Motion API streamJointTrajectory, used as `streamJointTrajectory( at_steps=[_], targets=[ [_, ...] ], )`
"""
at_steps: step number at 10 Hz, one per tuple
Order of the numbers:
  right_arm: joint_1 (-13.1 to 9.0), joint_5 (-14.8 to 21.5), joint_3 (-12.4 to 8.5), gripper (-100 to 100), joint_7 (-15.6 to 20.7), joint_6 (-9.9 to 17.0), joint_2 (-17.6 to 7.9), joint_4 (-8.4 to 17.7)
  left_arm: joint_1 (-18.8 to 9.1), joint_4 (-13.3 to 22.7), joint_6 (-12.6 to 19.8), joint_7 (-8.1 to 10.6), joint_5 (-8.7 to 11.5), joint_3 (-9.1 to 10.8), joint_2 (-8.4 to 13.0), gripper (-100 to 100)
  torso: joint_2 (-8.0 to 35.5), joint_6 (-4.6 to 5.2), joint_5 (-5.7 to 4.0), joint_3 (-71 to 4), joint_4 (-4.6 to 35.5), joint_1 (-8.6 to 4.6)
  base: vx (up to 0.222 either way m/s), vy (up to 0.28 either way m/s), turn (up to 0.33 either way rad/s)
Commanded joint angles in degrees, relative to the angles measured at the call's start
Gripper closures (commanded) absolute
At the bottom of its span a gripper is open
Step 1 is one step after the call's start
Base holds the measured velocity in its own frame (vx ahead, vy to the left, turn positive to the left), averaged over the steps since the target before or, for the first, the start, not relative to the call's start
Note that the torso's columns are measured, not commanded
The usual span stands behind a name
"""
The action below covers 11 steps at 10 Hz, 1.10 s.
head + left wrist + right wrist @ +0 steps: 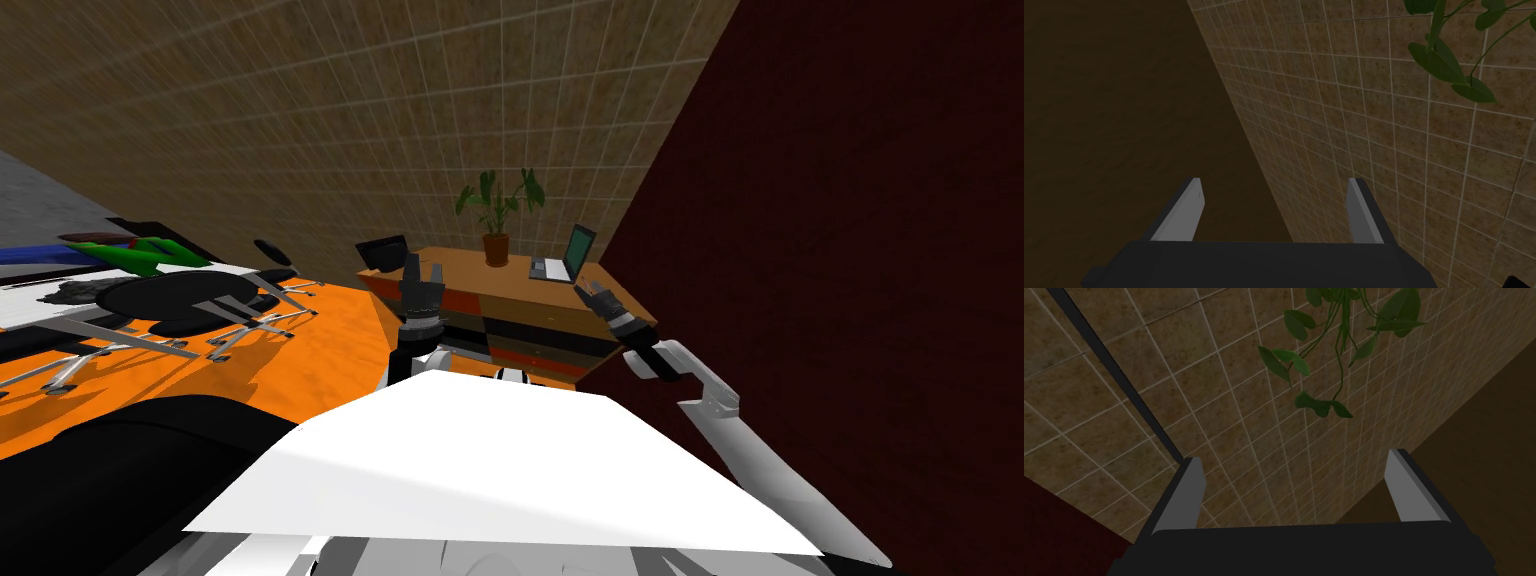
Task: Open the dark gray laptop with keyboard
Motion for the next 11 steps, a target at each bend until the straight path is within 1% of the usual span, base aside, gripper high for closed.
streamJointTrajectory(
  at_steps=[1,2,3,4,5,6,8,9,10,11],
  targets=[
    [-1.5,0.8,-0.1,-100,1.6,0.3,-3.5,2.4,0.0,0.0,0.0,0.00,0.0,0.00,0.0,0,0.0,0.00,-0.02,0.0,0.0,-0.04,0.027,0.049,-0.001],
    [-2.6,1.4,-0.2,-100,2.9,0.7,-5.7,4.2,0.0,0.0,0.0,0.00,0.0,0.00,0.0,0,0.1,0.01,-0.02,0.1,0.0,-0.04,0.032,0.061,-0.008],
    [-3.7,2.1,-0.3,-100,4.2,1.2,-7.4,5.9,0.0,0.0,0.0,0.00,0.0,0.00,0.0,0,0.0,0.00,0.00,0.0,0.0,0.04,0.068,0.097,-0.011],
    [-3.7,2.1,-0.3,-100,4.2,1.2,-8.7,5.9,0.0,0.0,0.0,0.00,0.0,0.00,0.0,0,-0.1,-0.01,0.04,-0.1,0.0,0.17,0.055,0.077,-0.001],
    [-4.7,2.8,-0.5,-100,5.5,1.6,-10.4,7.7,0.0,0.0,0.0,0.00,0.0,0.00,0.0,0,0.0,0.00,0.03,0.0,0.0,0.08,0.040,0.067,-0.003],
    [-4.7,2.8,-0.5,-100,5.5,1.6,-11.3,7.7,0.0,0.0,0.0,0.00,0.0,0.00,0.0,0,0.0,0.00,0.00,0.0,0.0,0.01,0.029,0.049,-0.005],
    [-6.8,4.1,-0.7,-100,8.1,2.4,-15.2,11.2,0.0,0.0,0.0,0.00,0.0,0.00,0.0,0,0.0,0.00,-0.01,0.0,0.0,-0.02,0.043,0.068,-0.007],
    [-6.8,4.1,-0.7,-100,8.1,2.4,-16.3,11.2,0.0,0.0,0.0,0.00,0.0,0.00,0.0,0,-0.1,0.00,0.03,0.0,0.0,0.14,0.048,0.074,-0.006],
    [-7.7,4.7,-0.8,-100,9.3,2.8,-18.4,12.9,0.0,0.0,0.0,0.00,0.0,0.00,0.0,0,0.0,-0.01,0.03,0.0,0.0,0.09,0.045,0.071,-0.002],
    [-7.7,4.7,-0.8,-100,9.3,2.8,-18.7,12.9,0.0,0.0,0.0,0.00,0.0,0.00,0.0,0,0.0,0.00,0.01,0.0,0.0,0.05,0.037,0.055,-0.004]
  ],
)
